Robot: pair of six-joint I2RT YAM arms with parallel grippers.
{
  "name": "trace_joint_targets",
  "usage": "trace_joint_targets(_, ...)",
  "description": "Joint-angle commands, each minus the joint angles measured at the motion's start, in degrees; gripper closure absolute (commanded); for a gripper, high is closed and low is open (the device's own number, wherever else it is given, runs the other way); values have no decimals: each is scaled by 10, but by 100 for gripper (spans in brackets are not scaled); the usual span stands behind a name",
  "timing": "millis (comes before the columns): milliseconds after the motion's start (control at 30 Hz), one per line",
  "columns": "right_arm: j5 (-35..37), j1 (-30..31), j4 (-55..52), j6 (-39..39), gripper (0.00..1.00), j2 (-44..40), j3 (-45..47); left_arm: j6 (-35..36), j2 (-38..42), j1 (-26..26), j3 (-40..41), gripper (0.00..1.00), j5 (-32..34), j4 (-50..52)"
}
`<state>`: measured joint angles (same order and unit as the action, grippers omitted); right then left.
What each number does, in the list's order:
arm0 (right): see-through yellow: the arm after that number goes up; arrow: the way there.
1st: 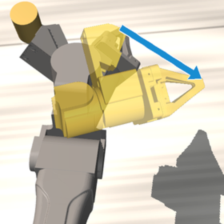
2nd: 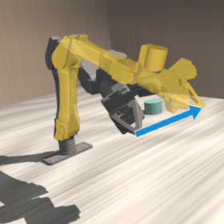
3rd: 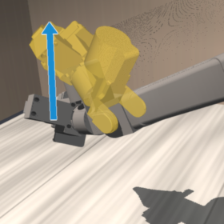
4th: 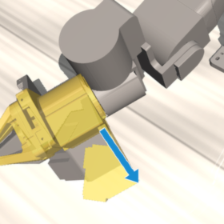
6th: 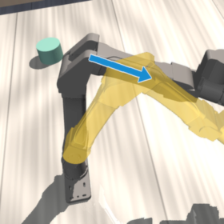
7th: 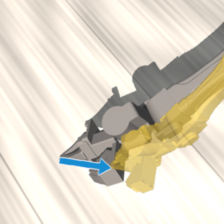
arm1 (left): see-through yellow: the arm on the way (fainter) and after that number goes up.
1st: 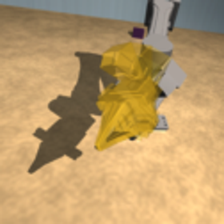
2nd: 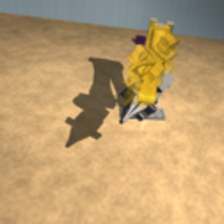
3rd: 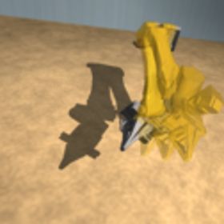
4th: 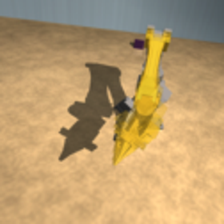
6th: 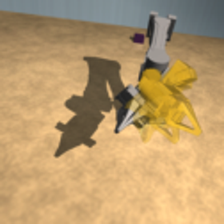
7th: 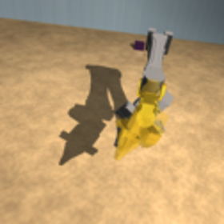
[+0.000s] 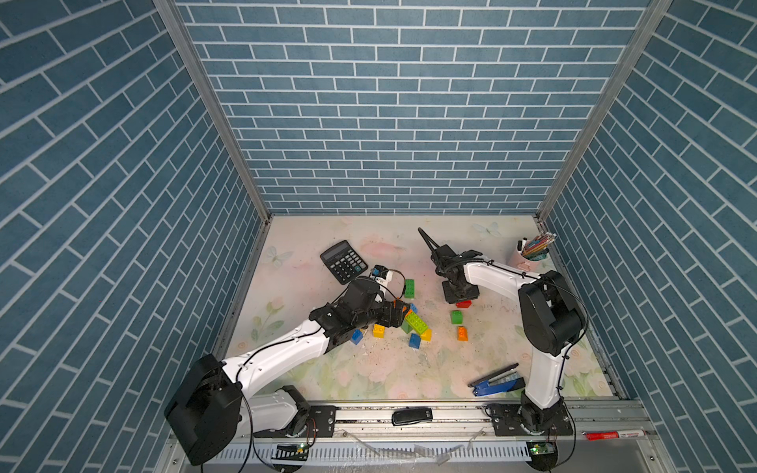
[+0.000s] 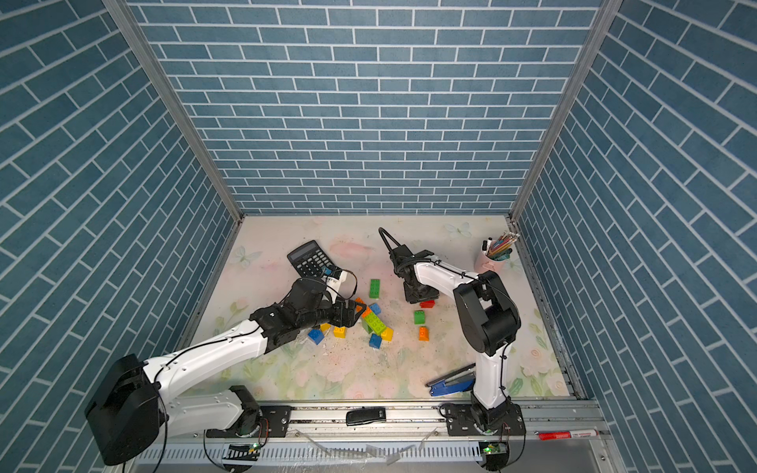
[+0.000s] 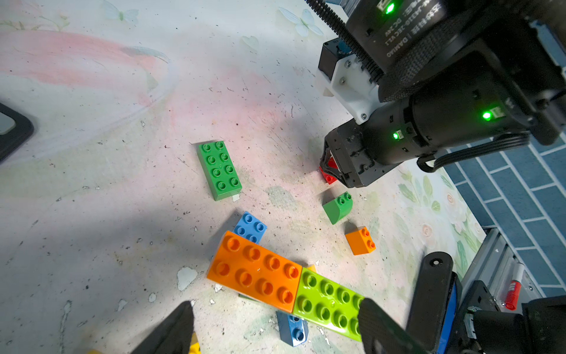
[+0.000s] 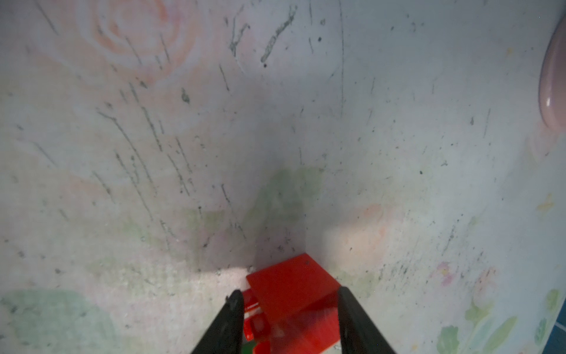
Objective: Assemble a fork with lego
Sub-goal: Adjust the lego brick at the center of the board.
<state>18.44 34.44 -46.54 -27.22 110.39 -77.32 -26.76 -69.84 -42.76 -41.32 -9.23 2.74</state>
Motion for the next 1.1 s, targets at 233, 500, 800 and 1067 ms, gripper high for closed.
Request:
trace_joint_targets(233,-32,-1,-16,-36,59,14,13,0,4,2,7,15,2,1)
trace_joint_targets(500,-45,-9,-6,-49,65,-9,31,1,-2,2,1,14,-2,0)
trace_joint_targets(800,-106,-40,50,-63,67,-55,83,4,-4,2,-5,15,-4,2)
trace_joint_targets(1067,-205,-101,163,-77,72,-128,173,7,-8,2,-12,14,-6,6)
